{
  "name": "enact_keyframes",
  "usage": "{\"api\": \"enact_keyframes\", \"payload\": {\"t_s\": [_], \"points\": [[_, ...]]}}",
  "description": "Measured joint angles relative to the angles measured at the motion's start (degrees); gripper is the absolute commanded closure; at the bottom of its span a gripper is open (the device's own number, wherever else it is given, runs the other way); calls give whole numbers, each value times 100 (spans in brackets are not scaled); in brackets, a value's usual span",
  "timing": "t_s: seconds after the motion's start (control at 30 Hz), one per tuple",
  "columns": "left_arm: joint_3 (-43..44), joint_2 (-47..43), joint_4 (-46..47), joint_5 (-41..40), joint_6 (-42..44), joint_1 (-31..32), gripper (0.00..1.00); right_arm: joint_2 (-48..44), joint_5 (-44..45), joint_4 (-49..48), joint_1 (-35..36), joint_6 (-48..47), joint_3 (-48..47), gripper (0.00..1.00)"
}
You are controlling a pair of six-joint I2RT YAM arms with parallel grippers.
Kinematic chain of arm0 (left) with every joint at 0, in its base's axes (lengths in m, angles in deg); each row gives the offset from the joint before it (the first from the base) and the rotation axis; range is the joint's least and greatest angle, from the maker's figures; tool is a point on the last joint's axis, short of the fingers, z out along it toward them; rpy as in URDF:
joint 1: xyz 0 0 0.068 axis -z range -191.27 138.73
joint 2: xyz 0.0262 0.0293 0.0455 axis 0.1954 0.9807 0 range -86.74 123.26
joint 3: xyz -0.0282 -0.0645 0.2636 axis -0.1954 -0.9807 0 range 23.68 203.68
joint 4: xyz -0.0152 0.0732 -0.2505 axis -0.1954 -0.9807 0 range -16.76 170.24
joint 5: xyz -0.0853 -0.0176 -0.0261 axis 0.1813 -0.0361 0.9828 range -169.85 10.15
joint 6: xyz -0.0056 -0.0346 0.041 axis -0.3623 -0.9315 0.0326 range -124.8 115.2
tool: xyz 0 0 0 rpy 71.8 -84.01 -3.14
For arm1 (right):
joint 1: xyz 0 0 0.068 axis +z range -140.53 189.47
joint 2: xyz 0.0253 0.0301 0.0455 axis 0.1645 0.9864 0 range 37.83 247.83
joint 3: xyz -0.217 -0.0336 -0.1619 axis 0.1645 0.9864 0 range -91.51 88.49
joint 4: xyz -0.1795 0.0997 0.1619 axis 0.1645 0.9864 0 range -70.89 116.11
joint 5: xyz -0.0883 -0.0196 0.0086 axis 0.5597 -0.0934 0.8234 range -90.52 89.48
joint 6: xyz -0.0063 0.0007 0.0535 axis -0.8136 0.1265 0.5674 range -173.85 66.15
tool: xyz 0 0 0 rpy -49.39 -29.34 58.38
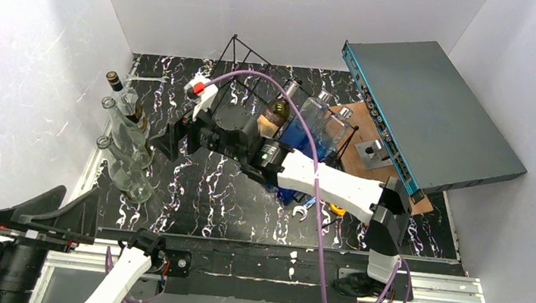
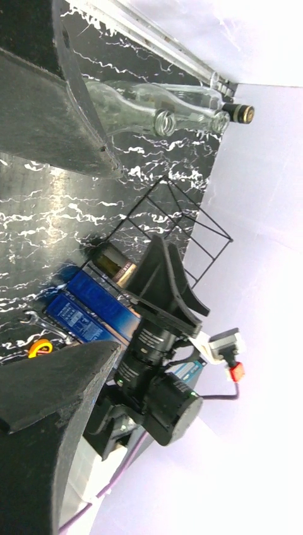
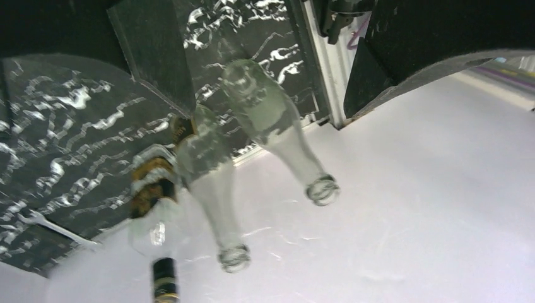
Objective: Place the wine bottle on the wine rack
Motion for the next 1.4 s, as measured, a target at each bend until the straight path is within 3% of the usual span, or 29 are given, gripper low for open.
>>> {"api": "enact_keyframes", "payload": {"t_s": [0.27, 0.53, 0.83, 1.13, 1.27, 1.4], "points": [[243, -101, -31, -365, 52, 0, 1, 826, -157, -632, 450, -264, -476, 2], [551, -177, -149, -518, 114, 0, 1, 2216, 525, -616, 970, -695, -1502, 2], [592, -184, -382, -483, 61, 0, 1, 3056, 1502, -756, 1283, -1176, -2371, 3], [564, -184, -452, -468, 50, 0, 1, 3663, 2277, -898, 1283, -1294, -3254, 14], [551, -186, -452, -468, 50, 0, 1, 3921, 2481, -955, 1276, -1340, -3534, 26], [481, -186, -457, -468, 52, 0, 1, 4144, 2511, -1036, 1276, -1344, -3759, 47]]}}
